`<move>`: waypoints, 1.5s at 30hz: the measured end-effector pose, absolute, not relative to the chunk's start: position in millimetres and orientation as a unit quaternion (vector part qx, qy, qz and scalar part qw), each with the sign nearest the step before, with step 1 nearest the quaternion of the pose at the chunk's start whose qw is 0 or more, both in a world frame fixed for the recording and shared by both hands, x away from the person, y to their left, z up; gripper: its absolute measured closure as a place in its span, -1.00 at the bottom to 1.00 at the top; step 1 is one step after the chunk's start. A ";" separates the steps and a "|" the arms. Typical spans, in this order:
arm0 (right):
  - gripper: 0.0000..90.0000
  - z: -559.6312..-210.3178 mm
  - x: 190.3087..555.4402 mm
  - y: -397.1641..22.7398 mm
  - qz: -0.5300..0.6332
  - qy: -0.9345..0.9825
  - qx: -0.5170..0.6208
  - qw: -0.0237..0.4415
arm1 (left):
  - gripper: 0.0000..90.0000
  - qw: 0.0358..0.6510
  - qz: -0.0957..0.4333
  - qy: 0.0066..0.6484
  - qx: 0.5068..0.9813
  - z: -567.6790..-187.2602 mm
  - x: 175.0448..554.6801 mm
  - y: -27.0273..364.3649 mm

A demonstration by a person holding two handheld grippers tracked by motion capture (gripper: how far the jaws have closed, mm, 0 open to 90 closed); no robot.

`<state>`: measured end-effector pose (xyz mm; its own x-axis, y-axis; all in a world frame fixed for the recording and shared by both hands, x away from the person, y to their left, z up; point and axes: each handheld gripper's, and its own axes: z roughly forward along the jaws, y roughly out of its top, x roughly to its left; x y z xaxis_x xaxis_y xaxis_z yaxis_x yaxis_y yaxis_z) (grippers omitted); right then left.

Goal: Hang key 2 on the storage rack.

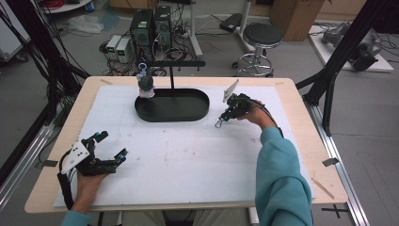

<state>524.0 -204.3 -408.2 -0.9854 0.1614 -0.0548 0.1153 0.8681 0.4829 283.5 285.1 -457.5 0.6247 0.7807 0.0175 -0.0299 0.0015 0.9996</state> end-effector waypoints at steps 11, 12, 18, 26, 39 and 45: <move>0.94 -407.3 523.2 -205.6 0.244 0.965 0.082 0.045 | -0.96 0.643 0.314 0.297 0.632 -457.6 283.3 284.9; 0.94 -407.1 523.7 -205.9 0.245 0.965 0.080 0.049 | -0.96 0.643 0.314 0.297 0.632 -457.6 283.4 284.9; 0.96 -405.6 522.9 -205.8 0.239 0.966 0.083 0.052 | -0.96 0.644 0.314 0.298 0.631 -457.6 283.4 284.9; 0.97 -403.8 523.1 -205.9 0.256 0.961 0.094 0.044 | -0.96 0.643 0.315 0.297 0.631 -457.5 283.5 285.2; 0.98 -383.2 519.4 -210.4 0.339 0.933 0.121 0.029 | -0.96 0.644 0.314 0.298 0.631 -457.6 283.5 285.2; 0.98 -373.2 517.6 -211.7 0.399 0.906 0.137 0.019 | -0.96 0.643 0.314 0.298 0.632 -457.5 283.4 285.4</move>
